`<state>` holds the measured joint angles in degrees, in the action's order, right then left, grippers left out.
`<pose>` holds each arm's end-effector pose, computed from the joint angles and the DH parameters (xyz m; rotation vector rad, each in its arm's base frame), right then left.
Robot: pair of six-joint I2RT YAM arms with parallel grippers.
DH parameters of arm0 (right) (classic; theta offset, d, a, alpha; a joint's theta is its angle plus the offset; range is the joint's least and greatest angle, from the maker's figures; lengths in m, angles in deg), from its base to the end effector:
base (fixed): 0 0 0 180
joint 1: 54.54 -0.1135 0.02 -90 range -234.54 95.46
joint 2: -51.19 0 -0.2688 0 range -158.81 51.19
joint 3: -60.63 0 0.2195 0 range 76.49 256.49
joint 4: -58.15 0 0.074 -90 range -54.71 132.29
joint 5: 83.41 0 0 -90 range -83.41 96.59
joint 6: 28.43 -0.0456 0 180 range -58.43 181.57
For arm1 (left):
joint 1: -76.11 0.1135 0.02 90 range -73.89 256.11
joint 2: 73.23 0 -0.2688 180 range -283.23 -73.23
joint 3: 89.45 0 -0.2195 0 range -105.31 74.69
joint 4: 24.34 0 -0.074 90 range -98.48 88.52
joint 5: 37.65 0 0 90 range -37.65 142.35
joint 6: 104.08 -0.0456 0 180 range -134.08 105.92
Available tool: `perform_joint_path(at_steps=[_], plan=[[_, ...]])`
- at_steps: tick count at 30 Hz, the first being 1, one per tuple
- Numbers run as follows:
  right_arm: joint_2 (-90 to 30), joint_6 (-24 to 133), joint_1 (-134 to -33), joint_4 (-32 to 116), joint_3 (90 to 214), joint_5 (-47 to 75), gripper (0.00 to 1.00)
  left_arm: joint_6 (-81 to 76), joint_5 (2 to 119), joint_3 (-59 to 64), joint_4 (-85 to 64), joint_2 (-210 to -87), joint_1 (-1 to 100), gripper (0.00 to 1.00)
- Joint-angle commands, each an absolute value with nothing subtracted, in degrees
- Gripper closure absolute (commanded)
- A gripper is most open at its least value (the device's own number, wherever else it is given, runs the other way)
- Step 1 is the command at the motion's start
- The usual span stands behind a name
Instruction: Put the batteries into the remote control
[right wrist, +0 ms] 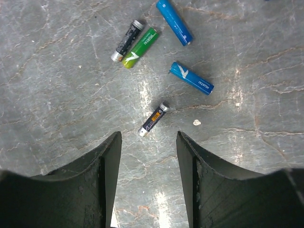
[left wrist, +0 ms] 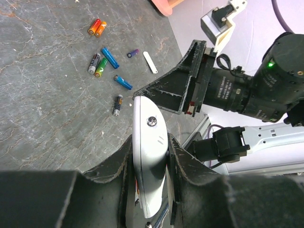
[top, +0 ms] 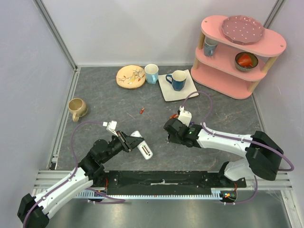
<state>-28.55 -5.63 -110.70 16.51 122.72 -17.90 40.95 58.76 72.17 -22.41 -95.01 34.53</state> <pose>0.1495 0.1890 0.2121 0.3885 2.4721 0.3467 0.0776 -0.0757 0.1891 -0.1231 1.8513 -1.3296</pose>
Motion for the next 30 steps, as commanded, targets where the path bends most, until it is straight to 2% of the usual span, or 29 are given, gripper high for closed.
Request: perform_joint_path(at_steps=[1,18,26,30], plan=[[-31.3,-13.2,-111.2,16.7,124.8,-20.5,0.43,41.0,59.1,77.8,-26.4,-95.3,34.6,0.98],[-39.2,-14.5,-111.1,18.1,126.8,-19.2,0.50,40.9,59.1,78.2,-26.4,-94.7,34.6,0.98],[-40.2,-13.4,-111.2,18.1,126.1,-18.8,0.58,41.1,58.9,78.3,-26.1,-94.3,34.6,0.98],[-41.4,-11.6,-111.2,18.2,126.1,-18.3,0.67,41.2,59.0,78.4,-26.0,-94.3,34.6,0.98]])
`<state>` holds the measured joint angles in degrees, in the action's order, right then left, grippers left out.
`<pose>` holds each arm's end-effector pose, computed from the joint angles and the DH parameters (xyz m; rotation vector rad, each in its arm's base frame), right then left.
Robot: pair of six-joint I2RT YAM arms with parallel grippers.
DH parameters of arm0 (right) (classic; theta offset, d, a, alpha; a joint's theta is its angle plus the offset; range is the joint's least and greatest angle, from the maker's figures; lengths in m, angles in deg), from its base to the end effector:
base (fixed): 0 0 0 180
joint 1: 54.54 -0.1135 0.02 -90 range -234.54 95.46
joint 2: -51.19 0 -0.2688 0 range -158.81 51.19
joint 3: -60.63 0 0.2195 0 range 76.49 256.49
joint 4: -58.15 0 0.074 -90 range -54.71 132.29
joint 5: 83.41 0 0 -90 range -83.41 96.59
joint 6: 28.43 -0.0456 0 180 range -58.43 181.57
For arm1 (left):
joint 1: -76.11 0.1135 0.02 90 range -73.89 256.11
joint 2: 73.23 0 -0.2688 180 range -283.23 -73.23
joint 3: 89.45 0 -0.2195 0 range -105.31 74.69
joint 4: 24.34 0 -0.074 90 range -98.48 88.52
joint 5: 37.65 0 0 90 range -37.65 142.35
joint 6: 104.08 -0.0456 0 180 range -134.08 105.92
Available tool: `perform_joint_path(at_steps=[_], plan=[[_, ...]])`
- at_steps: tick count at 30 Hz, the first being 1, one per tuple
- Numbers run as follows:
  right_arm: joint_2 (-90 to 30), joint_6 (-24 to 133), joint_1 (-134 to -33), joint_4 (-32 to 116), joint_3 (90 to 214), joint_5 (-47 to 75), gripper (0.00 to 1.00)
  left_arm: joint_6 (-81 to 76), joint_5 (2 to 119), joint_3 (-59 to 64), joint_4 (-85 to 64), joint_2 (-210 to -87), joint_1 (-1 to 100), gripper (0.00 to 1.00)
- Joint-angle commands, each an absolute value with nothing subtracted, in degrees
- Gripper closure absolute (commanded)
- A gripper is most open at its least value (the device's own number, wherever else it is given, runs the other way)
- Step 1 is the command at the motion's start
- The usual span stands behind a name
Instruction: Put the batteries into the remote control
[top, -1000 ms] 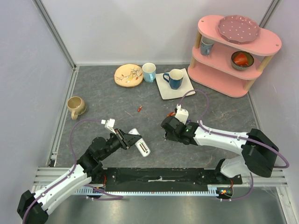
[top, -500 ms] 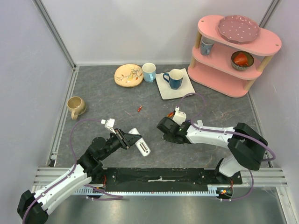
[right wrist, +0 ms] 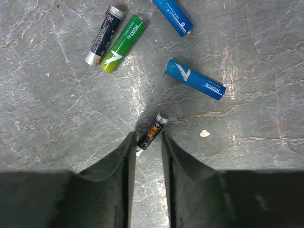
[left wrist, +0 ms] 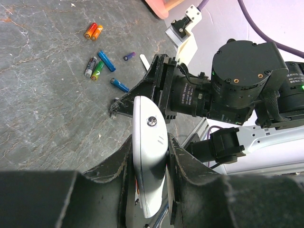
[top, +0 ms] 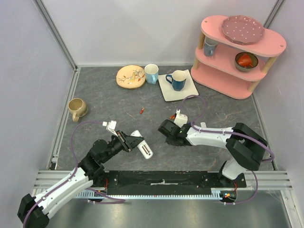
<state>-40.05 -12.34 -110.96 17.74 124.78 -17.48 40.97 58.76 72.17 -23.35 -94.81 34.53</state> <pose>0.1623 0.2109 0.1754 0.5025 2.5438 0.2357 0.0776 -0.0756 0.1914 -0.1202 1.8304 -1.3397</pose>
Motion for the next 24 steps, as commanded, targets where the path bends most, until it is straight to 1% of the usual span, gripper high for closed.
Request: perform_joint_path(at_steps=[1,2,6,10,14,16,24], plan=[[-41.8,-10.7,-111.2,18.4,126.3,-17.5,0.69,41.2,59.0,78.4,-26.0,-94.2,34.6,0.98],[-42.7,-9.5,-111.2,18.4,126.8,-17.0,0.70,41.3,59.1,78.4,-26.1,-94.2,34.6,0.98],[-44.9,0.0,-111.2,18.4,128.8,-13.8,0.67,41.4,59.2,78.6,-26.0,-94.0,34.6,0.98],[-45.0,5.4,-111.2,18.5,129.0,-12.9,0.65,41.6,59.1,78.8,-26.0,-94.0,34.6,0.98],[-44.5,8.0,-111.2,18.1,128.7,-13.3,0.62,41.6,59.2,78.8,-26.0,-93.9,34.6,0.98],[-44.6,8.4,-111.1,17.6,128.5,-13.9,0.62,41.7,59.1,78.9,-26.0,-93.9,34.6,0.98],[-46.6,9.4,-111.2,17.2,128.5,-14.4,0.69,41.9,59.1,78.7,-26.1,-94.5,34.6,0.98]])
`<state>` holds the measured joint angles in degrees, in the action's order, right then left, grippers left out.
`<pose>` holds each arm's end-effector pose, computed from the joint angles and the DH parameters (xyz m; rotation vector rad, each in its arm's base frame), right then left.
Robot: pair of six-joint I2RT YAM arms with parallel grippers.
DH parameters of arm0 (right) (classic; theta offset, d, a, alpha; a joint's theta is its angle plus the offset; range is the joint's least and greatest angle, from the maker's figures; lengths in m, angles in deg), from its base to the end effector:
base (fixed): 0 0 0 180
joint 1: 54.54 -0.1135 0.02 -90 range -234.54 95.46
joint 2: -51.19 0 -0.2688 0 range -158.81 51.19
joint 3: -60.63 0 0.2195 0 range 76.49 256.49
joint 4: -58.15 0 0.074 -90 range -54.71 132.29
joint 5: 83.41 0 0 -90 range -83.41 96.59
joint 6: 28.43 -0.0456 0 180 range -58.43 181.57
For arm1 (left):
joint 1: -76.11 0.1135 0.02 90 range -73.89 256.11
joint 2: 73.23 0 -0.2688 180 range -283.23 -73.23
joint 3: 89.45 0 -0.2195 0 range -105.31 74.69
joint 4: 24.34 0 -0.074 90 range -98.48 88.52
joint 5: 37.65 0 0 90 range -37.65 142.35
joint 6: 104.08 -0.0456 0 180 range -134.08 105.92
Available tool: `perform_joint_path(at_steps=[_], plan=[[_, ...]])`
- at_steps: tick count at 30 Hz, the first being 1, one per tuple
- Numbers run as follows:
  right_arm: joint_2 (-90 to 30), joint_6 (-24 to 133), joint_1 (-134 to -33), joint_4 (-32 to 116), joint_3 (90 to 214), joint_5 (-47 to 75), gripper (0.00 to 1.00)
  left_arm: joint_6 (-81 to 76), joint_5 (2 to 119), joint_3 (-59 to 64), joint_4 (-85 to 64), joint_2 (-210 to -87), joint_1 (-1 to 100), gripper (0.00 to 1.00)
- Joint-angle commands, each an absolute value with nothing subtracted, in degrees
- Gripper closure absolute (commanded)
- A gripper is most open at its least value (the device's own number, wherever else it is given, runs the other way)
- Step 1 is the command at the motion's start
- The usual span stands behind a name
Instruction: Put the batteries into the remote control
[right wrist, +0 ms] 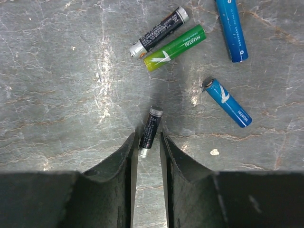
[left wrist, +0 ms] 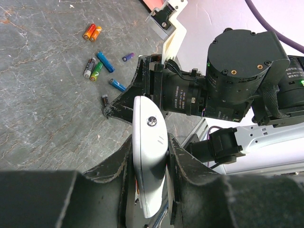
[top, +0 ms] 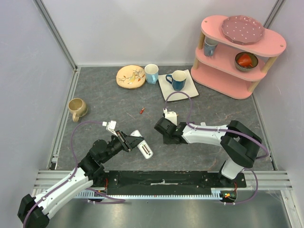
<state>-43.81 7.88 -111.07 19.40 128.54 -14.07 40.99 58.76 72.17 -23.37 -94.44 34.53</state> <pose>0.1715 0.2302 0.1749 0.0370 2.6054 0.1856 0.0772 -0.0753 0.1920 -0.1194 1.8233 -1.3433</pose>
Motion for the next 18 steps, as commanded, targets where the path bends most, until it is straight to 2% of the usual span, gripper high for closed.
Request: perform_joint_path(at_steps=[1,11,18], plan=[[-46.6,9.6,-111.2,17.2,128.5,-14.5,0.70,41.8,59.1,78.8,-26.1,-94.5,34.6,0.98],[-44.2,13.1,-111.1,16.1,126.9,-16.9,0.73,41.9,58.9,78.8,-26.1,-94.7,34.6,0.98],[-43.6,13.5,-111.1,15.0,125.6,-17.5,0.67,41.9,58.9,78.6,-26.3,-95.2,34.6,0.98]])
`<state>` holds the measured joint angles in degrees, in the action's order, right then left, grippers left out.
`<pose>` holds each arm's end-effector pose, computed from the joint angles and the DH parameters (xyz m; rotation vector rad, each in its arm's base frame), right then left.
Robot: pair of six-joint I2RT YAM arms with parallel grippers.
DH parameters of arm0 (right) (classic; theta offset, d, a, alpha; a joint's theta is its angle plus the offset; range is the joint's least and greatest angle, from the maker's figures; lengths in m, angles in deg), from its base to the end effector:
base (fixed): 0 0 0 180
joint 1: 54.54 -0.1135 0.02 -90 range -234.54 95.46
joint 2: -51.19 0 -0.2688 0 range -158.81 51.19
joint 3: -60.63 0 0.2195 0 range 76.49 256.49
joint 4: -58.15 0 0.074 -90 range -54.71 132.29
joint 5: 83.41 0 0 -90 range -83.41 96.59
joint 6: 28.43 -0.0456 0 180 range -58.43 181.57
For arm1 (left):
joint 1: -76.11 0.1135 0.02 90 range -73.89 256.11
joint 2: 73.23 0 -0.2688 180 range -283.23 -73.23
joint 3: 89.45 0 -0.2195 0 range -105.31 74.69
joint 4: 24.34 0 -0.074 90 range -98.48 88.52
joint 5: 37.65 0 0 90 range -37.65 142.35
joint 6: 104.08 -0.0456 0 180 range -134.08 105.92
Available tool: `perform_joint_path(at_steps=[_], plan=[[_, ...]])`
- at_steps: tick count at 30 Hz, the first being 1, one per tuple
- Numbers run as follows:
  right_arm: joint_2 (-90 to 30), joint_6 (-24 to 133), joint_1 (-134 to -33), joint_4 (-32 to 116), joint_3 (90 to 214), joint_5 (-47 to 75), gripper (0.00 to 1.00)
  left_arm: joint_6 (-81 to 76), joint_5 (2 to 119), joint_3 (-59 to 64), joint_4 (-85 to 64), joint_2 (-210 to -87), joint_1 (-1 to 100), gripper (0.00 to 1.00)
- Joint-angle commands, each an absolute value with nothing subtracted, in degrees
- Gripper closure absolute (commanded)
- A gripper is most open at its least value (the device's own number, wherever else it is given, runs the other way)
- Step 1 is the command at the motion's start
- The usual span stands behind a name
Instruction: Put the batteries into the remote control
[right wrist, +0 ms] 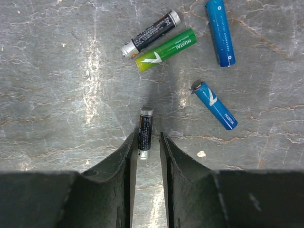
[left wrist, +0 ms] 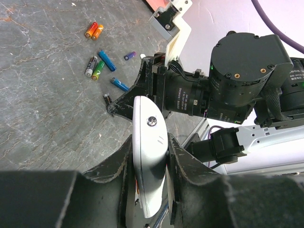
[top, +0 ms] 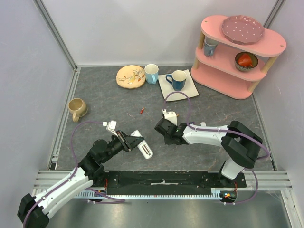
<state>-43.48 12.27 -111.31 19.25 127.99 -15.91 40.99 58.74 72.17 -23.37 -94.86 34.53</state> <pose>0.1701 0.2278 0.1744 -0.0602 2.5825 0.1257 0.0776 -0.0757 0.1914 -0.1209 1.8309 -1.3394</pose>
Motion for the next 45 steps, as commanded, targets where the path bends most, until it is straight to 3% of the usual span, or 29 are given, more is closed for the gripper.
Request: perform_joint_path(at_steps=[1,15,17,19,28,33,39,45], plan=[[-43.8,13.5,-111.1,15.2,125.5,-17.4,0.68,41.9,58.9,78.6,-26.4,-95.3,34.6,0.98],[-45.6,14.0,-111.1,16.3,125.5,-15.0,0.77,41.6,58.9,78.2,-26.7,-96.1,34.7,0.98],[-45.8,14.0,-111.1,16.5,125.3,-14.4,0.82,41.5,58.9,78.0,-26.8,-96.4,34.6,0.98],[-45.8,14.3,-111.1,16.6,125.0,-14.1,1.00,41.5,58.9,78.1,-27.4,-97.1,34.6,0.98],[-34.1,20.7,-111.1,11.0,127.5,-16.0,1.00,40.7,59.6,73.8,-36.5,-107.8,34.6,0.98],[-27.0,27.2,-111.1,3.3,135.0,-14.2,1.00,43.3,60.0,73.2,-49.9,-117.9,34.6,0.98],[-20.3,34.2,-111.2,-0.3,137.5,-6.3,1.00,47.0,58.8,74.4,-63.6,-126.7,34.6,0.98],[-19.5,40.8,-111.1,-3.0,140.3,8.1,1.00,49.2,58.9,71.8,-66.9,-132.5,34.6,0.98]])
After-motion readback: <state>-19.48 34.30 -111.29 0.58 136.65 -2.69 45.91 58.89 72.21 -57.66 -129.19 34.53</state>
